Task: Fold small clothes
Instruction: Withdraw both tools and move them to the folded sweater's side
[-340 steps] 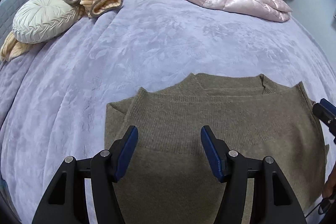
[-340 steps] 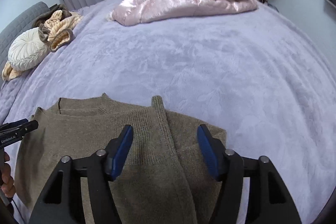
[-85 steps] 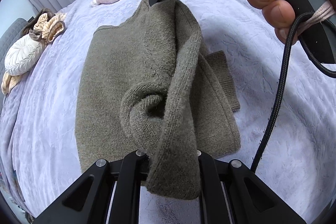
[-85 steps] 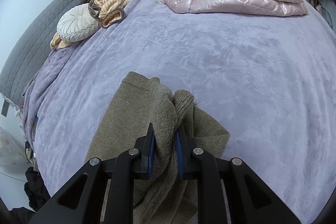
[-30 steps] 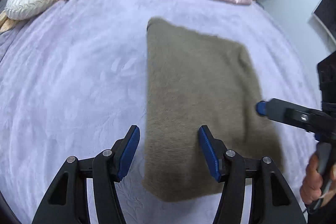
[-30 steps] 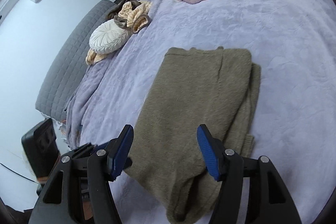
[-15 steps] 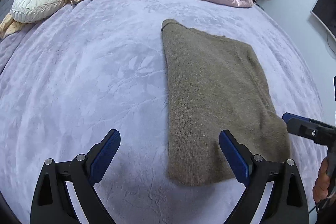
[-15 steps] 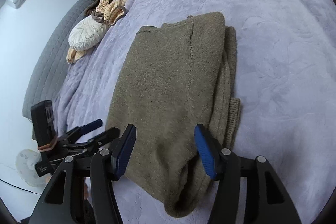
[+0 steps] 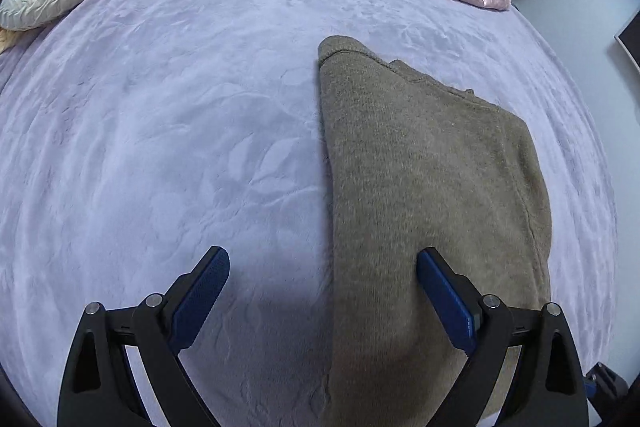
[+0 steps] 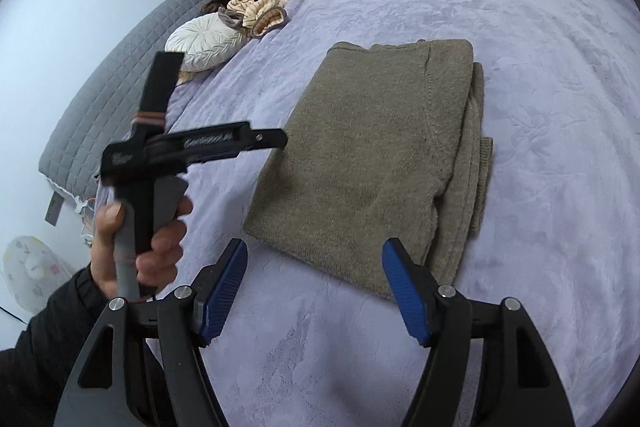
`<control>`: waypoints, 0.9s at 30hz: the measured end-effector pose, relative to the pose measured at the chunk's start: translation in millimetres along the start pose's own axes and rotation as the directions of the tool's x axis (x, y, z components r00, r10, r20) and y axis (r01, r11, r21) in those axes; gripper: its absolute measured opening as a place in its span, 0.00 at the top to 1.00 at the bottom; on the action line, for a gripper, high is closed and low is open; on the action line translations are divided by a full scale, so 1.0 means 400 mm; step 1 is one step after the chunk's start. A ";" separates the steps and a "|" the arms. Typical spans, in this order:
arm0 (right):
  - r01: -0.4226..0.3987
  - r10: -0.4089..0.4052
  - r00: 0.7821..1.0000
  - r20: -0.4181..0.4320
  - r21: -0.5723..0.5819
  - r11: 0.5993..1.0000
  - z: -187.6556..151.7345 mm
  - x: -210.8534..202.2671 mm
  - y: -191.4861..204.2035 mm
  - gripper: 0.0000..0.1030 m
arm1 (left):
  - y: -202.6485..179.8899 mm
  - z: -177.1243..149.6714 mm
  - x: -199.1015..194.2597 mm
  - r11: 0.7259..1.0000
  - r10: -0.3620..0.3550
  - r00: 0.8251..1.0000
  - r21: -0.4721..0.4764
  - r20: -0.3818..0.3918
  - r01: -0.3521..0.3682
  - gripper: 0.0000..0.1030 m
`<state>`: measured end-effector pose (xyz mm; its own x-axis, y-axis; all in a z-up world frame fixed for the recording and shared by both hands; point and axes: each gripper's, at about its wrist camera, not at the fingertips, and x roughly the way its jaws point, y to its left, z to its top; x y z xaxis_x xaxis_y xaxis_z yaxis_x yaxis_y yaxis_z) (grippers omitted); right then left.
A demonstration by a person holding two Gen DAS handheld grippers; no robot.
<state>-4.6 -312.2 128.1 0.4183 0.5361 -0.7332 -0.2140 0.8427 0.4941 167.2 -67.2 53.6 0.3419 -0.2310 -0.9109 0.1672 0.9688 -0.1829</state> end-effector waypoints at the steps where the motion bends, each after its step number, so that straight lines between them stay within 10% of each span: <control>1: 0.007 -0.007 1.000 0.000 -0.005 1.000 -0.006 -0.004 -0.001 0.29 | -0.008 0.011 0.021 1.000 0.012 1.000 0.011 -0.021 -0.012 0.07; 12: 0.029 -0.030 1.000 0.001 0.104 0.994 -0.021 -0.017 -0.104 0.29 | 0.032 0.039 0.047 0.996 -0.084 0.996 -0.013 -0.041 0.083 0.00; 22: -0.099 0.099 0.994 0.036 -0.002 0.995 -0.064 -0.027 0.029 0.28 | 0.064 -0.323 -0.145 0.983 -0.057 0.996 0.176 0.069 0.044 0.00; 27: -0.075 0.071 0.997 -0.041 -0.110 0.991 -0.144 0.043 0.116 0.27 | -0.038 -0.349 -0.089 0.974 0.031 0.993 0.221 0.112 -0.056 0.00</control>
<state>-58.1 -261.2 111.3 0.3653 0.5960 -0.7151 -0.3403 0.8005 0.4933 23.4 -61.4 37.1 0.4488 -0.2092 -0.8688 0.3482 0.9363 -0.0455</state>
